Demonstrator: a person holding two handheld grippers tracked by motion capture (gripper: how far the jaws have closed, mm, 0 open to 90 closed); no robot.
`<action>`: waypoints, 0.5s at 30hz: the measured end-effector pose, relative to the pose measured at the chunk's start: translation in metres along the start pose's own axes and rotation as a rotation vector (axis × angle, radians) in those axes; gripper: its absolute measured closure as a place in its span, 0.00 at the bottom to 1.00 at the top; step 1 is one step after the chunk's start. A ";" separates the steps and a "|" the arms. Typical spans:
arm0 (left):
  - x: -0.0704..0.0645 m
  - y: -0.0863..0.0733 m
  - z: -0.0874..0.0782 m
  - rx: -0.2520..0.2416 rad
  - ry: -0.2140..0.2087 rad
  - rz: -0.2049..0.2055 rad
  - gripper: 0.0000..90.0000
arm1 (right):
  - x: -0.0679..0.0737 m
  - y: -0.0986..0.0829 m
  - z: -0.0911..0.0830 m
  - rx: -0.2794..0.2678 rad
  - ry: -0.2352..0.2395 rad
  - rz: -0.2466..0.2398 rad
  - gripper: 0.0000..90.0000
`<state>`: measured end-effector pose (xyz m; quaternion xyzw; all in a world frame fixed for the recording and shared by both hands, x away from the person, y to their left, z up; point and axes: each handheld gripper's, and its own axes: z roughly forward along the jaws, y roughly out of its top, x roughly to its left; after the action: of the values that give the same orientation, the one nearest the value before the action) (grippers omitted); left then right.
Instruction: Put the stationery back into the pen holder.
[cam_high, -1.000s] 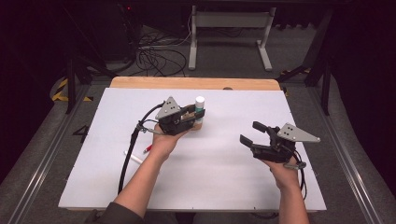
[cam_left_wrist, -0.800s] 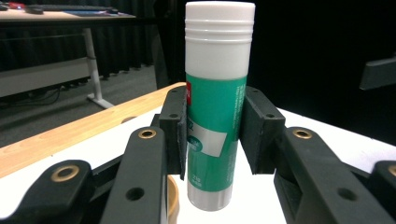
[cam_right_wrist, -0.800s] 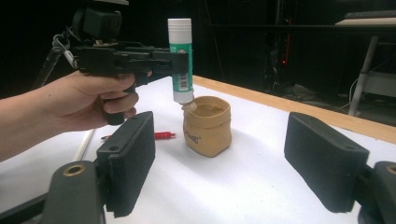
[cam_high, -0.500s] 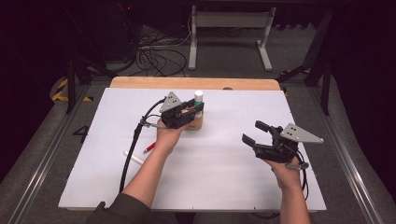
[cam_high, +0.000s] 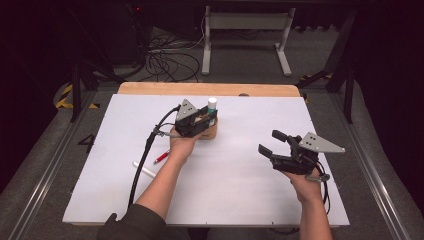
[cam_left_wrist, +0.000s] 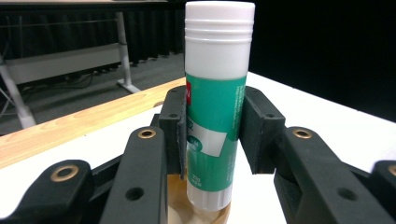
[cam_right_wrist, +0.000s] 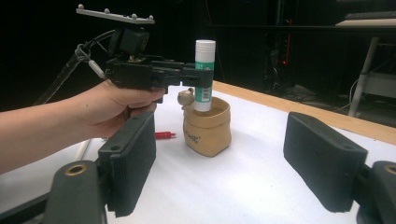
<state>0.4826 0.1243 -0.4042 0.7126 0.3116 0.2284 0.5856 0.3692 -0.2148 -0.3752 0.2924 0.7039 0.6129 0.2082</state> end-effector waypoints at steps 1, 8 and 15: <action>0.000 0.000 0.000 0.000 0.003 0.002 0.73 | 0.000 0.000 0.000 -0.002 0.000 0.002 0.29; -0.001 -0.003 0.003 0.008 0.005 0.017 0.73 | 0.000 0.000 0.000 -0.002 0.001 -0.002 0.29; -0.001 -0.003 0.004 -0.004 0.015 0.035 0.72 | 0.000 0.000 0.000 -0.002 0.005 0.002 0.29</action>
<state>0.4839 0.1211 -0.4079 0.7150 0.3032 0.2446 0.5806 0.3694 -0.2146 -0.3753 0.2917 0.7033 0.6146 0.2062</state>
